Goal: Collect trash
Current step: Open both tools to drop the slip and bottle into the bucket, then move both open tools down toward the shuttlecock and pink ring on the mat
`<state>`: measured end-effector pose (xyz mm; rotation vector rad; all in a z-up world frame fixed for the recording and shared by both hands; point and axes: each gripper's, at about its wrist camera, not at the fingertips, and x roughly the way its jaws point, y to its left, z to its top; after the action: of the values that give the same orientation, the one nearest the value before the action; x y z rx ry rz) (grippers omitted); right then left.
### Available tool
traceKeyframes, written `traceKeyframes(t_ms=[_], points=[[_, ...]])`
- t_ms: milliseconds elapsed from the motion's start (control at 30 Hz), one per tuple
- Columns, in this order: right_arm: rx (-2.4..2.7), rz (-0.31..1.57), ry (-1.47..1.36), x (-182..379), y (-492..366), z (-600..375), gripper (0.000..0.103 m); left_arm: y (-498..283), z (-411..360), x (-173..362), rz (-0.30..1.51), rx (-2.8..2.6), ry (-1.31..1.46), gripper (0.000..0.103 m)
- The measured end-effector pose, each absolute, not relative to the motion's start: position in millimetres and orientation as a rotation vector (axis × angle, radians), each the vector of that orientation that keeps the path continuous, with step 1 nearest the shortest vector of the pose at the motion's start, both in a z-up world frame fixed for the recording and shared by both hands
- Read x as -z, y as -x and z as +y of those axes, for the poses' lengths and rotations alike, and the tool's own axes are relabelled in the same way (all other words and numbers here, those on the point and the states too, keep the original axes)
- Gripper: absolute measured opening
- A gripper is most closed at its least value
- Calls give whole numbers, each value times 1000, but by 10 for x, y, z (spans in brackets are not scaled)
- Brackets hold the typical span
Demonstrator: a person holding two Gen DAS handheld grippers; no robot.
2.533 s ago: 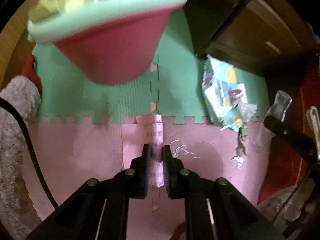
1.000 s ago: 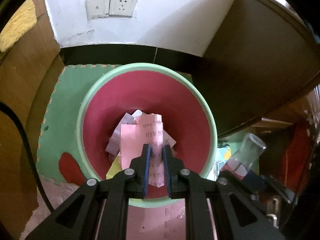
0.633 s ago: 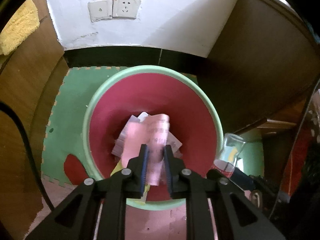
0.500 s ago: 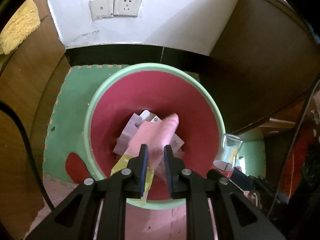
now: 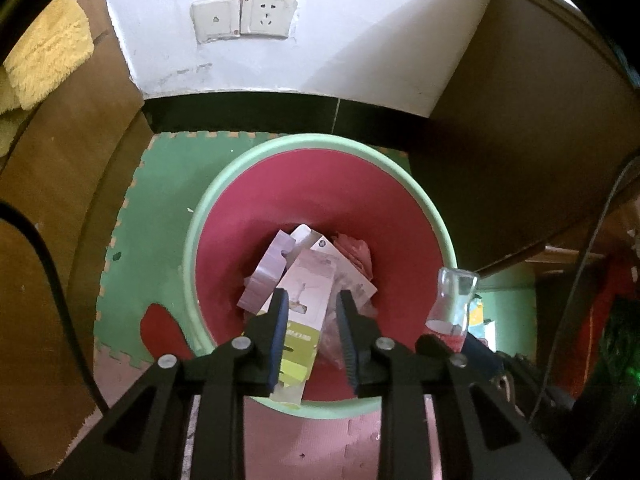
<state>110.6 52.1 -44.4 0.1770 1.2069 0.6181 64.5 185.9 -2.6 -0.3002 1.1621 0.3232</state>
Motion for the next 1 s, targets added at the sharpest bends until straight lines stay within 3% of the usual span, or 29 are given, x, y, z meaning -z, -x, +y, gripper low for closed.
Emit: traceKeyframes(t_ms=[133,433,1000], points=[[-614,1213,-171,453,-1116,572,32,-639,1906,34,1172,-343,307,31],[-590,1194,-161,408,-1114,549,53,-624,1999,59,1189,-376,330,32],[-559,1117,-70,2,-869,-323,54,-655,1803,-86,1163,-331,305,32]])
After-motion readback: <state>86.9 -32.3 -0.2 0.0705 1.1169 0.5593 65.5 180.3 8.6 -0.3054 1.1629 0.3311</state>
